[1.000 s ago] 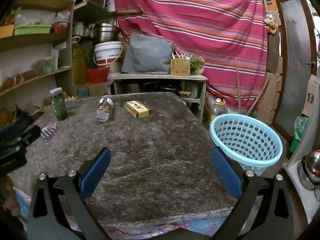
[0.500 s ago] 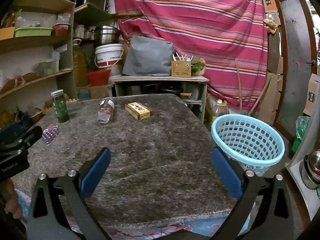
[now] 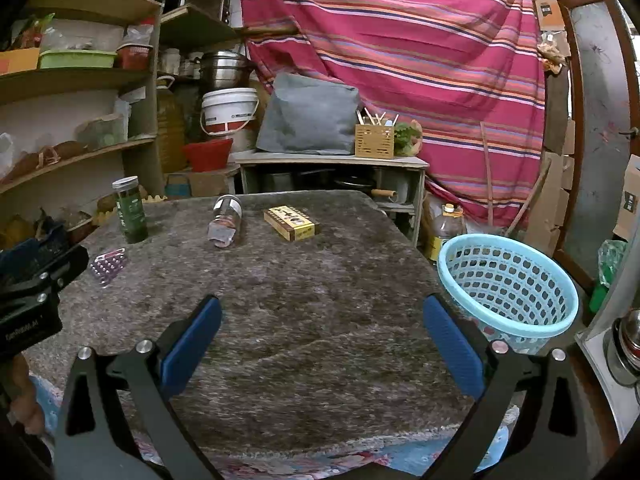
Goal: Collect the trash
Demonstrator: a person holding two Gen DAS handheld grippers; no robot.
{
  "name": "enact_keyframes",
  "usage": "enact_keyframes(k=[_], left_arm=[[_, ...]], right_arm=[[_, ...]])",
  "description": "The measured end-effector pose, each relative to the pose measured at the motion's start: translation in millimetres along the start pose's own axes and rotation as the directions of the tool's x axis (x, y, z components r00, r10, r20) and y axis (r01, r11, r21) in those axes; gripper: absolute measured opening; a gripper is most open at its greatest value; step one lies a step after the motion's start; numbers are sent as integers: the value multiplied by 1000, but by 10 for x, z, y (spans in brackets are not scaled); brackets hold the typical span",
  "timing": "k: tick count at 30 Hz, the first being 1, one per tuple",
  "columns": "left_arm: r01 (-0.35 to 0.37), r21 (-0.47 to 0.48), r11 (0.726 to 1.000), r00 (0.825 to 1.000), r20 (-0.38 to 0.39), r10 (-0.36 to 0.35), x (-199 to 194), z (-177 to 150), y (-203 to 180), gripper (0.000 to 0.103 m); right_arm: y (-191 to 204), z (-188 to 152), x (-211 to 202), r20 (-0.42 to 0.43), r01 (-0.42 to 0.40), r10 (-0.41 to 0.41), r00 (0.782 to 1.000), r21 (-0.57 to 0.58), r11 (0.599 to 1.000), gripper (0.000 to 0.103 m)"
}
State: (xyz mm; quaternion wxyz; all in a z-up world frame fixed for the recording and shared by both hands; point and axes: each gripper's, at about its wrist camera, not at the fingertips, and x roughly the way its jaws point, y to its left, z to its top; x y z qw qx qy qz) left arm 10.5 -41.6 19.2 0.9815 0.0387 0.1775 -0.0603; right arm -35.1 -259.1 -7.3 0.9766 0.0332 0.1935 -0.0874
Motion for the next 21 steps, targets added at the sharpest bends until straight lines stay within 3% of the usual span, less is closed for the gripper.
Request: enact_keyframes(k=[21], left_arm=[[-19,-3,1000,1000,-4,19,6,4,28,98]], right_arm=[[36,5,-6,4,0,0,1000,-4,1000,99]])
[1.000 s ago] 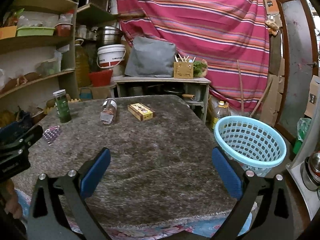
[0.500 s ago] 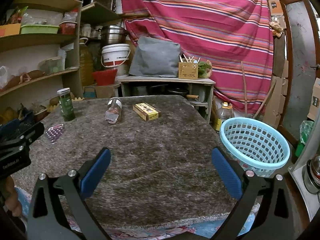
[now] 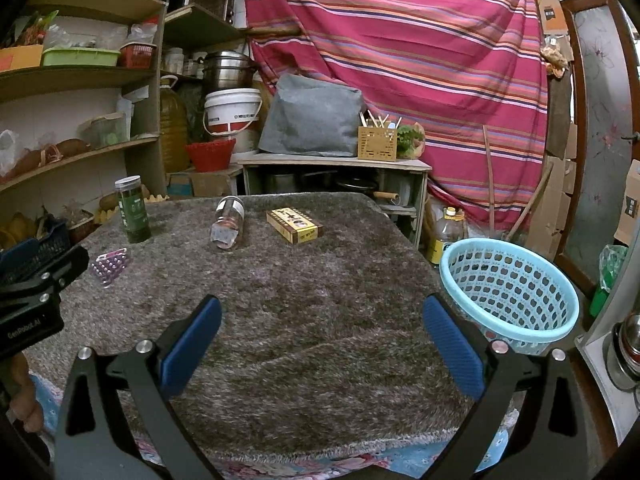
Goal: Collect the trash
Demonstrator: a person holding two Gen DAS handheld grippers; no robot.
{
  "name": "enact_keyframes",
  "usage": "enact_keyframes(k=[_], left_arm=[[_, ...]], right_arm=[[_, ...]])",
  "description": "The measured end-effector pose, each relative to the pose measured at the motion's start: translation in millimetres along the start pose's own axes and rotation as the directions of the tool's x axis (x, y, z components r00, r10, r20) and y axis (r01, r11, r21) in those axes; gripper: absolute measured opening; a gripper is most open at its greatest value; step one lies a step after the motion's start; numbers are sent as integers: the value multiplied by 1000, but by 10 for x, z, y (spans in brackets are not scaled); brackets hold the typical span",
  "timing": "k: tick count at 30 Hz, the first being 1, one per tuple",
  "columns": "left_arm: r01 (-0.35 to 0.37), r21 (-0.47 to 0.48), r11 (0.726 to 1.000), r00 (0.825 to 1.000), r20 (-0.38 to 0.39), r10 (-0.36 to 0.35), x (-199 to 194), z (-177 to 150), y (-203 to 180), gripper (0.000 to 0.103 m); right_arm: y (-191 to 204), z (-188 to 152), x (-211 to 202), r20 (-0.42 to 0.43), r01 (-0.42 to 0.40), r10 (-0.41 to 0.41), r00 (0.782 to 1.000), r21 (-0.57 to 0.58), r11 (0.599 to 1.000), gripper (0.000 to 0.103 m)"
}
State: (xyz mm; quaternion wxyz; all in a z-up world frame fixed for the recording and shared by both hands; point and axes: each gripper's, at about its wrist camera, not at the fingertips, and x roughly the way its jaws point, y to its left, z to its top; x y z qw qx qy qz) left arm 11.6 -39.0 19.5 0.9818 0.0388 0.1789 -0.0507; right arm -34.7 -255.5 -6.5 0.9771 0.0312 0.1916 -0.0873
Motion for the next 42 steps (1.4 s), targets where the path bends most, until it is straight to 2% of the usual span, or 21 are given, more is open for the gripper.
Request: enact_keyframes(k=[42], left_arm=[[-10,-7,1000,1000,9,11,-12,7,103,98]], right_arm=[[1,99,0,20,-18,18,1000,-18,1000,99]])
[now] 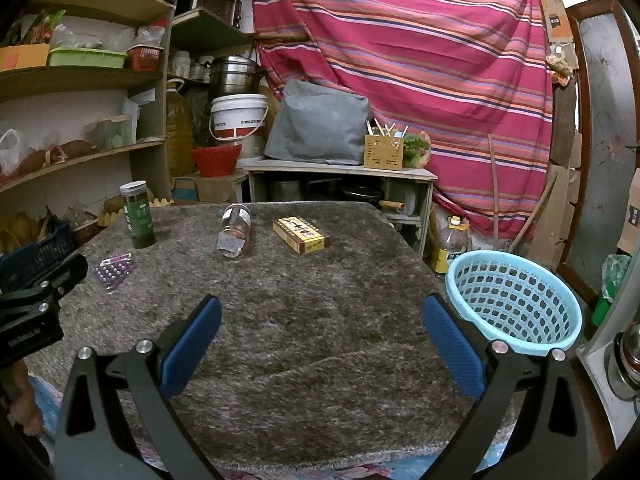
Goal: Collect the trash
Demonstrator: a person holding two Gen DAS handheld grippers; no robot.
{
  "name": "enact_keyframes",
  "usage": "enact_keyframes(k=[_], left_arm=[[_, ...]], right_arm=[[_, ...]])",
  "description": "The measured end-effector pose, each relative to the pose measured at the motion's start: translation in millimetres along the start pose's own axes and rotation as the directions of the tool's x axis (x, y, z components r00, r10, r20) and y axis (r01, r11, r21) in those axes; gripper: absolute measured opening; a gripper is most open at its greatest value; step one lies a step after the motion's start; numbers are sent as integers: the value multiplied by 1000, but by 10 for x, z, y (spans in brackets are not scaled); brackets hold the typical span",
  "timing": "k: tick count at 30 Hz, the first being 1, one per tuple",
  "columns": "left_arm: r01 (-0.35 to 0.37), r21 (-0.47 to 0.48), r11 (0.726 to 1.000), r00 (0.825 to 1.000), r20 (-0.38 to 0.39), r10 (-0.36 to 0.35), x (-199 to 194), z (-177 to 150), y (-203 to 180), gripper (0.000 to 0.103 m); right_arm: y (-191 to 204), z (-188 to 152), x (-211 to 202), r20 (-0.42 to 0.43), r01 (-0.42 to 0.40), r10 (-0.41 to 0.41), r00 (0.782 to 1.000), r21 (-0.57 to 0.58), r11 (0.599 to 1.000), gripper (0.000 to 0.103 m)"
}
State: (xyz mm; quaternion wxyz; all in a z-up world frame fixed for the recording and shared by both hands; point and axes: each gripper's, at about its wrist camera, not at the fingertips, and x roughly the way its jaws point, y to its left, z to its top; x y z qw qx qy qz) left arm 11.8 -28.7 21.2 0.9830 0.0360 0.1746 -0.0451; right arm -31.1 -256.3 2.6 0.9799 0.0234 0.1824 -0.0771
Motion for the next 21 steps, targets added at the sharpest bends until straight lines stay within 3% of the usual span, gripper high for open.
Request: enact_keyframes(k=[21], left_arm=[[-8,-6,1000,1000,5,8,-19,6,20,98]], right_arm=[[-12,21,11,3,2,-2,1000,-6,1000,99]])
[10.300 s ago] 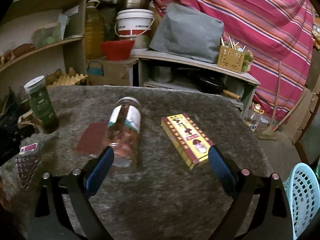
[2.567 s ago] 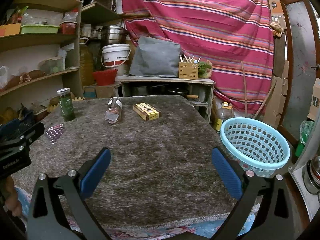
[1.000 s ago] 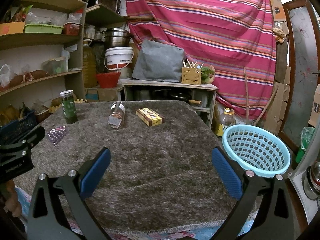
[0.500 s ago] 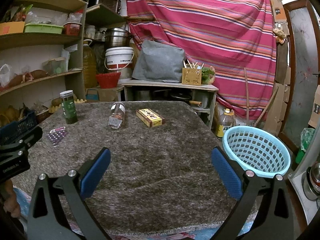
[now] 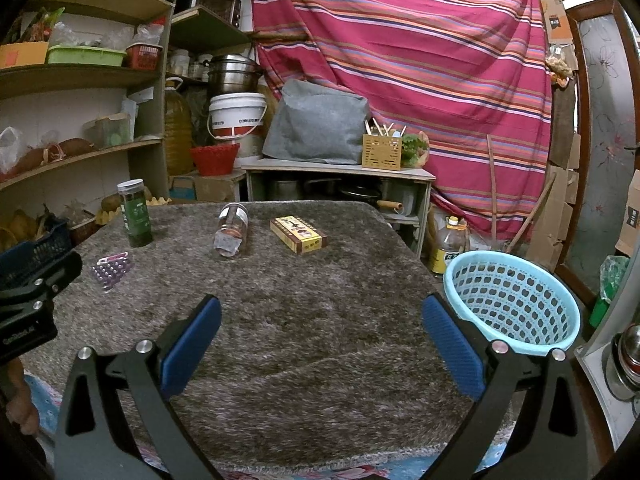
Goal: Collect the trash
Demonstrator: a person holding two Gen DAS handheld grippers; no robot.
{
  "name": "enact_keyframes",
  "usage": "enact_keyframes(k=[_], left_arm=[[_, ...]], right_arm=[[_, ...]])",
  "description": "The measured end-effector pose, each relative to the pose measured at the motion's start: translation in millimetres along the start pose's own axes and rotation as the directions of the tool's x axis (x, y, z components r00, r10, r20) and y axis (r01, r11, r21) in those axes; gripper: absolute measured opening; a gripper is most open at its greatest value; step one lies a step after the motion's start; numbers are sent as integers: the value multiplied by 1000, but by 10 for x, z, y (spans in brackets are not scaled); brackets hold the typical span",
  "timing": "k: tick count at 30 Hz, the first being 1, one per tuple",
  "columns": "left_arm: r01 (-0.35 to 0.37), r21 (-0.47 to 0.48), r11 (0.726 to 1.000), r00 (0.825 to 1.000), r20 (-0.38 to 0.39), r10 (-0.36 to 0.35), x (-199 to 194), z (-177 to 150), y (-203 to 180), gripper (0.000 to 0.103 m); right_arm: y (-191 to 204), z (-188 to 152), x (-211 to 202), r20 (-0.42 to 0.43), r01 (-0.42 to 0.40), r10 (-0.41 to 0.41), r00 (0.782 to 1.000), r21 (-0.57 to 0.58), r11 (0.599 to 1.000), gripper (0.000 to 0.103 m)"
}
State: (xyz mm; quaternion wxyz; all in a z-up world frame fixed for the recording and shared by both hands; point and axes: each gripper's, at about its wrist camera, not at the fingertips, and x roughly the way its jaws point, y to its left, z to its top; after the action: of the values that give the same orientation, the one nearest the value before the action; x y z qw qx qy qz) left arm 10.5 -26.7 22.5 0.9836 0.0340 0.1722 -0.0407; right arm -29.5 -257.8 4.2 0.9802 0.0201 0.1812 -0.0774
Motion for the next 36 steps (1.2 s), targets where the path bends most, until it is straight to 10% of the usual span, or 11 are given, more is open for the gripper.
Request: enact_keyframes(k=[36], left_arm=[[-2,-9,1000,1000,0,2,-19,57,-6,98]], right_arm=[[-28,-15,31,4,-1,1,1000,-1,1000,99]])
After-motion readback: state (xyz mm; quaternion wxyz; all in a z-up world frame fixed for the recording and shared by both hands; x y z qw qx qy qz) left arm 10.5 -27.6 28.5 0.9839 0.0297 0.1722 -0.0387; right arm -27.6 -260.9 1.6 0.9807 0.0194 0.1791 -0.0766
